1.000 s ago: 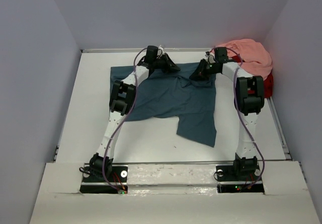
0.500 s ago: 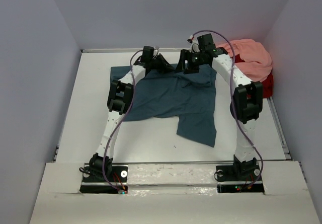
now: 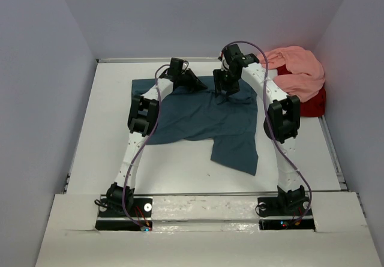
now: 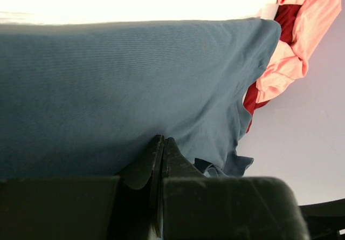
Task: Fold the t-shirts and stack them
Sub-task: Fold the flattened tshirt in 1/3 of the way
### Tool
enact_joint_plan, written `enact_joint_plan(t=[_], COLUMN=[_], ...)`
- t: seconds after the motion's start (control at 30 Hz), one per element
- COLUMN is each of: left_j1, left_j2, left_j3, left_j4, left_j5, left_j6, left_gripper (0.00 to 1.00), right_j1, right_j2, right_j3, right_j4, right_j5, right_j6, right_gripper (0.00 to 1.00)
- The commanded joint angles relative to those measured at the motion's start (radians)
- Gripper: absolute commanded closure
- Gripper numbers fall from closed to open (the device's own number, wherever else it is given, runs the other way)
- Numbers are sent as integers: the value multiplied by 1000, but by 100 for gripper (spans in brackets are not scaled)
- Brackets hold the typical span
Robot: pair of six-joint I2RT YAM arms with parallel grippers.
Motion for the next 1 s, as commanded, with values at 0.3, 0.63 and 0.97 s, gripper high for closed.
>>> enact_joint_plan(t=[0.3,0.63,0.97], left_j1=[11,13,19], left_j2=[-71,-70,-84], left_j3=[2,5,-6], left_j4=[-43,-44,-49], left_j5=[-2,5,1], left_j6=[19,20,14], left_gripper=[92,92,92], right_j1=[15,15,15], right_j2=[116,148,254], right_j3=[189,144,241], right_j4=[-181,-149,-125], right_j5=[95,78,198], right_j6=[124,170,261], right_gripper=[44,45,41])
